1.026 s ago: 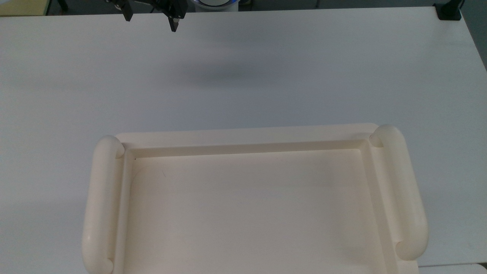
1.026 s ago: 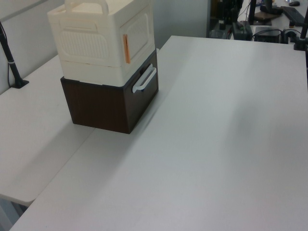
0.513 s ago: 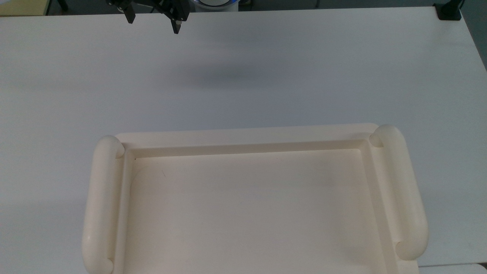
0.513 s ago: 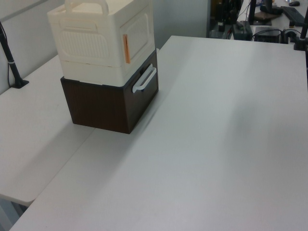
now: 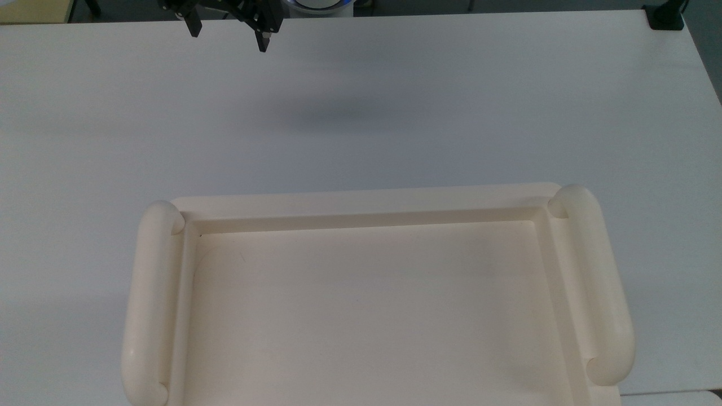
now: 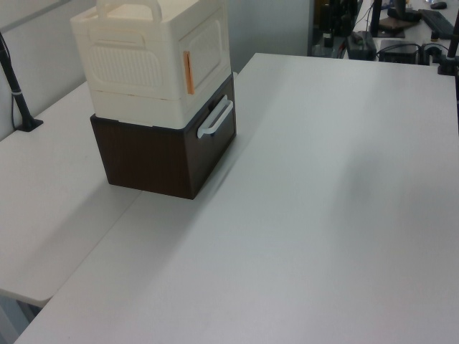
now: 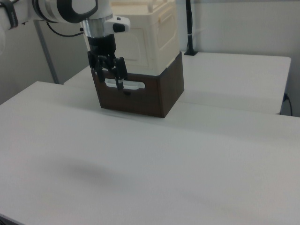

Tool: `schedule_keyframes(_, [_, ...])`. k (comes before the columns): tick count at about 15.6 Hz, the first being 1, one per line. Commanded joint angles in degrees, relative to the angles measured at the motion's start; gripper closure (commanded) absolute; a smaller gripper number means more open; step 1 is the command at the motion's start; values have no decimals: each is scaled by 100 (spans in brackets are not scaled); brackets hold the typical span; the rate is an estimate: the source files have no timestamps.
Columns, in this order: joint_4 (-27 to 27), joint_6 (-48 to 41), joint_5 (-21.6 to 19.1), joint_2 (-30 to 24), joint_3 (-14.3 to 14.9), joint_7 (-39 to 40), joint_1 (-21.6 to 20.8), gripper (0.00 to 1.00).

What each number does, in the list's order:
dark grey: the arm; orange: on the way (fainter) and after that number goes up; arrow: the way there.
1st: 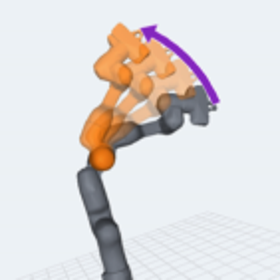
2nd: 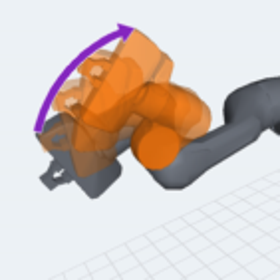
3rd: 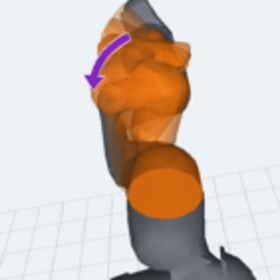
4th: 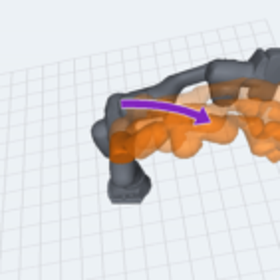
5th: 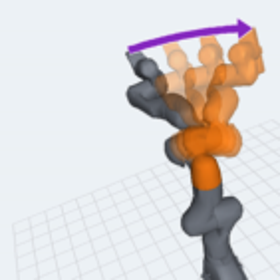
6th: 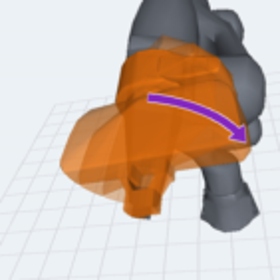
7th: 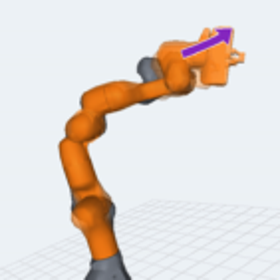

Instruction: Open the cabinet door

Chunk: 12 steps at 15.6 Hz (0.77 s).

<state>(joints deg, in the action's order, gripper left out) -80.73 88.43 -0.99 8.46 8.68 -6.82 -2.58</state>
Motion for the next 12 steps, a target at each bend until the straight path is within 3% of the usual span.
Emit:
schedule_keyframes(1, [-92,673,-59,146,-15,129,-119,0])
schedule_keyframes(12, [-92,3135,-191,454,-6,155,-1156,0])
